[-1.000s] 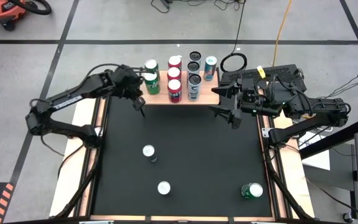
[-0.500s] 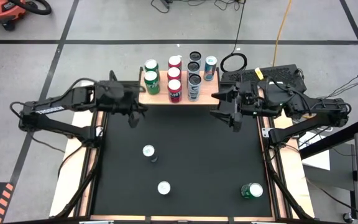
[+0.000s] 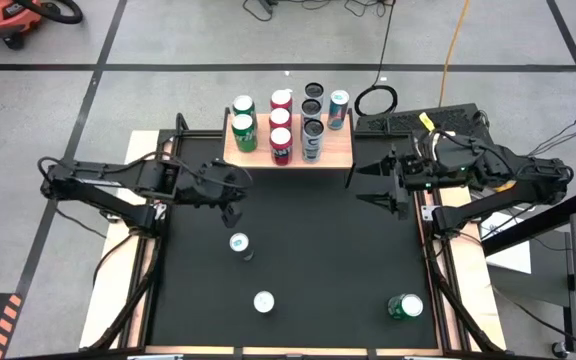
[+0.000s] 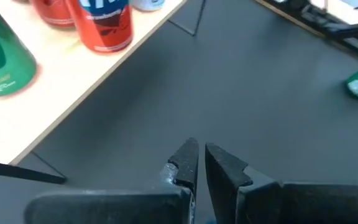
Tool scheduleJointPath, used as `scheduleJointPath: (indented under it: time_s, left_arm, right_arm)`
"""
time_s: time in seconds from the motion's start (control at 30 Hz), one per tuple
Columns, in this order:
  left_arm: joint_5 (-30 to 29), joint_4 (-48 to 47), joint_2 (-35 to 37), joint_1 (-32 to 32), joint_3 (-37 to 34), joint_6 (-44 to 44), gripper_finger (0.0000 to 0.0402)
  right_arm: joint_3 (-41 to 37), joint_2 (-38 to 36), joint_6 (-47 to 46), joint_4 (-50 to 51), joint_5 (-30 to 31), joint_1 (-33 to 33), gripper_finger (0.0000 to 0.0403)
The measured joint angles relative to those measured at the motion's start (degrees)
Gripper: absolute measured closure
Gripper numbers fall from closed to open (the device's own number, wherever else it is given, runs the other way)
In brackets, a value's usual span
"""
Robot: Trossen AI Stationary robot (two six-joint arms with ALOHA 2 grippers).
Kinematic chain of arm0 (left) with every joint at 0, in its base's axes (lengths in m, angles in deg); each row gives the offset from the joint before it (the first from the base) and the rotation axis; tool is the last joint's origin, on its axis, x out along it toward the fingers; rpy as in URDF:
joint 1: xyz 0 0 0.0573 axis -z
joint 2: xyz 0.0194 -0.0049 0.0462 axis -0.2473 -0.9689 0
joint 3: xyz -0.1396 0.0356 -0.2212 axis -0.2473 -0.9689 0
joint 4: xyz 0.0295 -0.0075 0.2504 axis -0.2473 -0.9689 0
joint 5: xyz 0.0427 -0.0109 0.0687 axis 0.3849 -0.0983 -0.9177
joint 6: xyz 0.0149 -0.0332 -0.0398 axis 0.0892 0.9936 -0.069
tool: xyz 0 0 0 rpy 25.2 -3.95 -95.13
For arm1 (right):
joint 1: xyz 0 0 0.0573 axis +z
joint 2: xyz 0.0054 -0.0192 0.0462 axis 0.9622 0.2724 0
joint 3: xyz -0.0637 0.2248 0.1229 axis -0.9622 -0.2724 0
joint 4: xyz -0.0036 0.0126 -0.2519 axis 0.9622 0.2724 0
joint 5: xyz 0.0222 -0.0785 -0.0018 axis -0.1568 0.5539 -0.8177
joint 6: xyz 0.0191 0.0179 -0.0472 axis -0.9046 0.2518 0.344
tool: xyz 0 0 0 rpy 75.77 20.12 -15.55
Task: Place canned beverage on shelf
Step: Put the left green soda can on the shelf aligned with the other green soda can
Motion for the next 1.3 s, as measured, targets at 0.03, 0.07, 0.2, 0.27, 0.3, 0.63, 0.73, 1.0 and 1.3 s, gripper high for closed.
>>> scheduleJointPath:
  time_s: [0.03, 0.07, 0.2, 0.27, 0.3, 0.63, 0.73, 1.0, 1.3]
  left_arm:
    - [-0.5, 0.0, -0.6, -0.2, 0.0, 0.0, 0.0369]
    - [-1.0, 0.0, -1.2, -0.4, 0.0, -0.2, 0.0369]
    - [-1.1, 0.1, -2.6, -1.9, 0.0, -1.1, 0.0369]
    - [-1.8, 0.2, -2.8, -3.0, 0.0, -2.6, 0.0368]
    - [-2.2, 0.3, -2.8, -3.8, 0.0, -3.7, 0.0368]
    - [2.4, 2.5, -3.1, -20.0, -0.6, -26.3, 0.0368]
    - [8.7, 3.9, -3.4, -25.2, -1.5, -31.5, 0.0368]
    - [12.9, 6.3, -6.5, -31.5, -1.8, -38.5, 0.0368]
    - [13.4, 8.2, -9.7, -32.1, -1.8, -39.8, 0.0369]
  right_arm:
    - [0.0, -0.2, 0.0, 0.7, 0.0, 0.0, 0.0035]
    - [0.0, -0.2, 0.3, 1.0, 0.0, 0.0, 0.0035]
    - [0.0, -0.3, 1.3, 2.2, 0.0, 0.0, 0.0035]
    - [0.0, -0.3, 1.3, 2.4, 0.0, 0.0, 0.0035]
    - [0.0, -0.3, 1.4, 2.4, 0.0, 0.0, 0.0035]
    - [0.0, -0.3, -1.4, 1.3, 6.8, 0.0, 0.0035]
    - [0.0, -0.3, -1.4, 1.3, 9.5, 0.0, 0.0035]
    - [-0.1, -0.3, -1.1, 1.6, 12.6, -0.1, 0.0035]
    - [-0.1, -0.3, -1.1, 1.6, 12.5, -0.1, 0.0035]
